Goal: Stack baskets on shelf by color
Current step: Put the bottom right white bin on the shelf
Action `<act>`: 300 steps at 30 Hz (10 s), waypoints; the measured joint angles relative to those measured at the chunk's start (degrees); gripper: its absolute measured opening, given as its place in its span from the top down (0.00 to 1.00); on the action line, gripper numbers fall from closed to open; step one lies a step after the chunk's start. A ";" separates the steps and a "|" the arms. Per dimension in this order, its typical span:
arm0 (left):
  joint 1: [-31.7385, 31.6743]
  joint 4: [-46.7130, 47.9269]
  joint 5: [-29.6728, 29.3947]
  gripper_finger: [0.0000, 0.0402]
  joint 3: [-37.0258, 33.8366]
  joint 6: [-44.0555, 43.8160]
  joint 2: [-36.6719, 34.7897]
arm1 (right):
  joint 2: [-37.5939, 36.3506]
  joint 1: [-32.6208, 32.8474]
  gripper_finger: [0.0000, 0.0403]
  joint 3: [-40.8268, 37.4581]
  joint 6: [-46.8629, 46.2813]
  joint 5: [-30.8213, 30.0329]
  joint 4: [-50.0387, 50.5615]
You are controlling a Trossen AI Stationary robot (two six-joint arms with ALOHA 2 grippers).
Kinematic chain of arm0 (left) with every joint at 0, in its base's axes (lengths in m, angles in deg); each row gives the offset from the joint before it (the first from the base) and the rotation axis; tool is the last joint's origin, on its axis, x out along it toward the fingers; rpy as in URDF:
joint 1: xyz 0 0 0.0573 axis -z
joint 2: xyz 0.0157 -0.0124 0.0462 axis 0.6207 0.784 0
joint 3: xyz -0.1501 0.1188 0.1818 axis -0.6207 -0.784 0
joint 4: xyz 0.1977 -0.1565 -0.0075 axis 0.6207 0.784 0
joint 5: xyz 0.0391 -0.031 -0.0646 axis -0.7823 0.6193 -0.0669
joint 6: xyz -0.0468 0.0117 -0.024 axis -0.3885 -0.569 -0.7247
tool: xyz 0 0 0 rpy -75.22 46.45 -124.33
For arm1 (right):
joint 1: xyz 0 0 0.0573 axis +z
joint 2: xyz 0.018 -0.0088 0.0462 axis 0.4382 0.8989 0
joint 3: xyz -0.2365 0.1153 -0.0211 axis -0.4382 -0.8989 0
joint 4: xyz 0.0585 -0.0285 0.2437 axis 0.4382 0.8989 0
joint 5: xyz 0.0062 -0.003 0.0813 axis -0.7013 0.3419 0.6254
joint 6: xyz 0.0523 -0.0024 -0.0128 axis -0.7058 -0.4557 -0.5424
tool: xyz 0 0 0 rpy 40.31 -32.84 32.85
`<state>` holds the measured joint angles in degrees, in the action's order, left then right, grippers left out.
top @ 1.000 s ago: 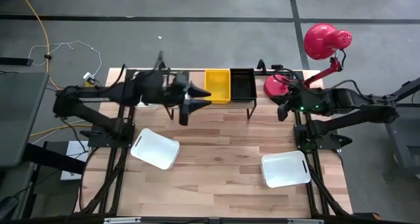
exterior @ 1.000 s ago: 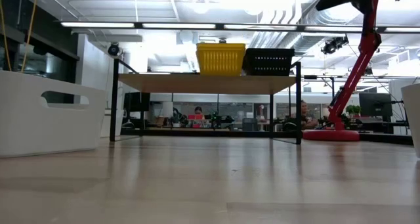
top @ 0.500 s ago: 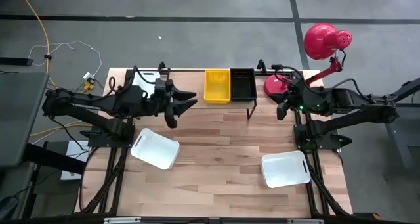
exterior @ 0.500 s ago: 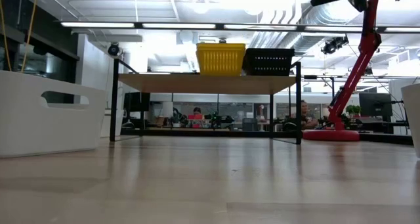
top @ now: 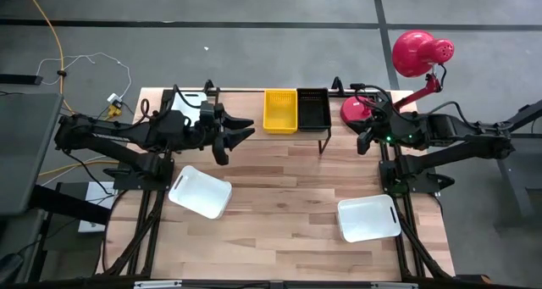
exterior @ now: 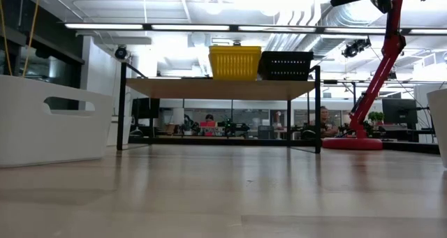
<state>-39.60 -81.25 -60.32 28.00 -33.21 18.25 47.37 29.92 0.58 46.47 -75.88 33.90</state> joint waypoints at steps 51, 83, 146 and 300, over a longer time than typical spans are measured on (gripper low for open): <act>-0.58 0.42 0.80 0.64 0.00 3.18 0.04 | 20.10 45.66 0.45 -0.02 -83.26 34.32 31.99; -1.79 0.39 4.61 0.64 0.00 3.00 0.07 | 30.08 49.21 0.45 -0.02 -94.73 33.71 33.06; -1.79 -15.09 8.84 0.64 1.86 3.62 -1.23 | 19.67 27.93 1.00 22.19 -11.27 -6.55 13.75; -17.41 76.03 11.49 0.41 29.83 34.04 26.23 | 40.83 22.15 0.57 61.81 3.66 -4.63 41.09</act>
<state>-57.01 -5.22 -48.83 57.84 0.83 44.48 88.20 52.06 62.39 50.14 -80.51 74.98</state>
